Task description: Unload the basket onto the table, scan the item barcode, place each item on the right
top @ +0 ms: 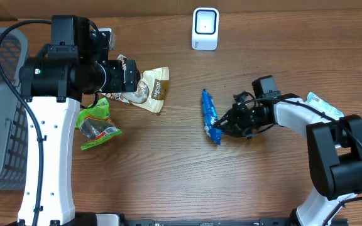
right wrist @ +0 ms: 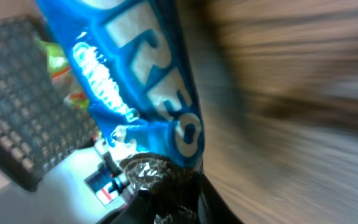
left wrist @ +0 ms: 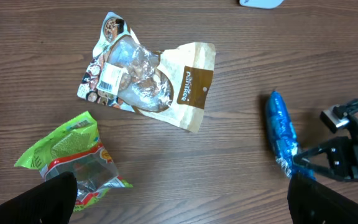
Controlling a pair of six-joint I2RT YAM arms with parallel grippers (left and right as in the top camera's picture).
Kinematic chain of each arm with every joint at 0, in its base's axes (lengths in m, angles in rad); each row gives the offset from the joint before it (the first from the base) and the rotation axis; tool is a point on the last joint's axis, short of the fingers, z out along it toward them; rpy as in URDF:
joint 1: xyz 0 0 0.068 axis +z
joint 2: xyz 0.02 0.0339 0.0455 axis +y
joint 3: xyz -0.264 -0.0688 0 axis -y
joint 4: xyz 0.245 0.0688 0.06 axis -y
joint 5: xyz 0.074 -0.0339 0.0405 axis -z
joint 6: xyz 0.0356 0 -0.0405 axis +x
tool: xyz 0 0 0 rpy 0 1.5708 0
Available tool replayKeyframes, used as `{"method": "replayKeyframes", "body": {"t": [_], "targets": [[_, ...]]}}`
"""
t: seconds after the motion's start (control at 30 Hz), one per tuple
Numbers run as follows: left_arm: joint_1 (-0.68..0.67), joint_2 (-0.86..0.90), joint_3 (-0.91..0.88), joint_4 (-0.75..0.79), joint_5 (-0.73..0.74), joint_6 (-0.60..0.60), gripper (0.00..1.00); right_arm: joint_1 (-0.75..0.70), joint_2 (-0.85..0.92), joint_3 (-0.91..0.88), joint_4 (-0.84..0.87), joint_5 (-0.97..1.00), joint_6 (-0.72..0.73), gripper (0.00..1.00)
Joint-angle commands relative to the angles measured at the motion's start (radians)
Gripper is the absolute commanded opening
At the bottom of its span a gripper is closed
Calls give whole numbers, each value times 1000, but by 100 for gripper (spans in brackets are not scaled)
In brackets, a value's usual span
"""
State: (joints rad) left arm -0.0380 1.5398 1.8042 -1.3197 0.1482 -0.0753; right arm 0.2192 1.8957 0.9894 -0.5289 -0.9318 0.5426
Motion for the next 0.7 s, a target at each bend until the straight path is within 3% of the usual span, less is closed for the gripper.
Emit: {"method": "replayKeyframes", "body": {"t": [0.0,0.23,0.43,0.53,0.67], "targets": [[0,4,-2,0,-2,-11,100,-44,1,-2,-19,122,61,25],[0,4,-2,0,-2,-11,100,-91,0,21,-31,139,60,43],[0,4,-2,0,-2,-11,100,-77,-21,129,-104,147,-60,45],[0,4,-2,0,-2,-11,100,-43,-31,243,-207,242,-159,45],[0,4,-2,0,-2,-11,100,54,-31,421,-332,524,-271,45]]}}
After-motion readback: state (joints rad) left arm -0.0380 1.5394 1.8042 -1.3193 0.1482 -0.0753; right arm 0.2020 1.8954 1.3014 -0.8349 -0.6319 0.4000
